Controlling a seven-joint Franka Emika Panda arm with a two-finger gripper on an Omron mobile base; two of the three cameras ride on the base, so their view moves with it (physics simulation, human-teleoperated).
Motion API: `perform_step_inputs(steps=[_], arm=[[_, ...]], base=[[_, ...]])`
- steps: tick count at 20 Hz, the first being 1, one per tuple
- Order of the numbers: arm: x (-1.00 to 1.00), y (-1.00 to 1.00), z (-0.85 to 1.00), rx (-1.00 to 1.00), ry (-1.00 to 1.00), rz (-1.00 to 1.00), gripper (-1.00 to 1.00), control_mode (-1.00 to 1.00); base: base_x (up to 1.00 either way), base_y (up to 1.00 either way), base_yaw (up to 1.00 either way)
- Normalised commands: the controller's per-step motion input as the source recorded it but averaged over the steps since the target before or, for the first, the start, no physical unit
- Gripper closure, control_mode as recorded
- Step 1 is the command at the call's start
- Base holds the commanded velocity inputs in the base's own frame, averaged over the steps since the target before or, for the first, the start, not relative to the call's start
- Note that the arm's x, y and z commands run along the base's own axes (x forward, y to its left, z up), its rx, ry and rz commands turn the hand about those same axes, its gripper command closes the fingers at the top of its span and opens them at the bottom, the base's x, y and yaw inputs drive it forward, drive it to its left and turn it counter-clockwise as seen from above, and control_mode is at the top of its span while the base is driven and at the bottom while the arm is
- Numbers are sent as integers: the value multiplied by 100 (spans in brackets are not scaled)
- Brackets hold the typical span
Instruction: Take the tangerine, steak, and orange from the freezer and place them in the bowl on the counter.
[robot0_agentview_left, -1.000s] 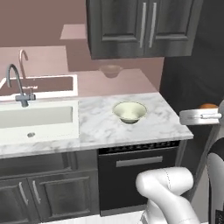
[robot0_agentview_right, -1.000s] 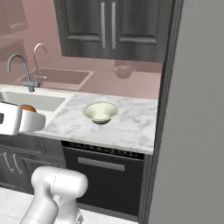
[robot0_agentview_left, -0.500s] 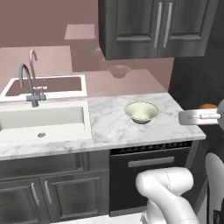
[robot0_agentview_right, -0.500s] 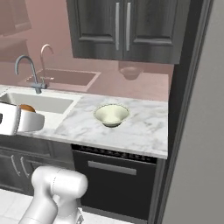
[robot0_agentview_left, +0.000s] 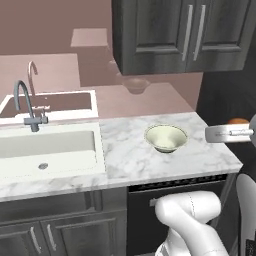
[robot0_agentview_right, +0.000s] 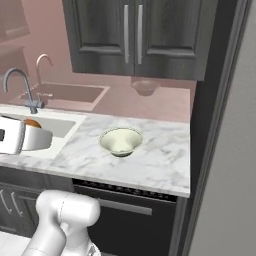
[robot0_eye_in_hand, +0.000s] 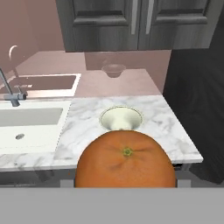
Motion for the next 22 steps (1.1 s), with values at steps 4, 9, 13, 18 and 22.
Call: perform_step_inputs(steps=[4, 9, 13, 18, 22], arm=[[0, 0, 0, 0, 0, 0, 100, 100], [0, 0, 0, 0, 0, 0, 100, 100], [0, 0, 0, 0, 0, 0, 100, 100], [0, 0, 0, 0, 0, 0, 100, 100], [0, 0, 0, 0, 0, 0, 100, 100]], base=[[28, 0, -19], [32, 0, -20], [37, 0, -8], [46, 0, -6], [40, -1, -5]])
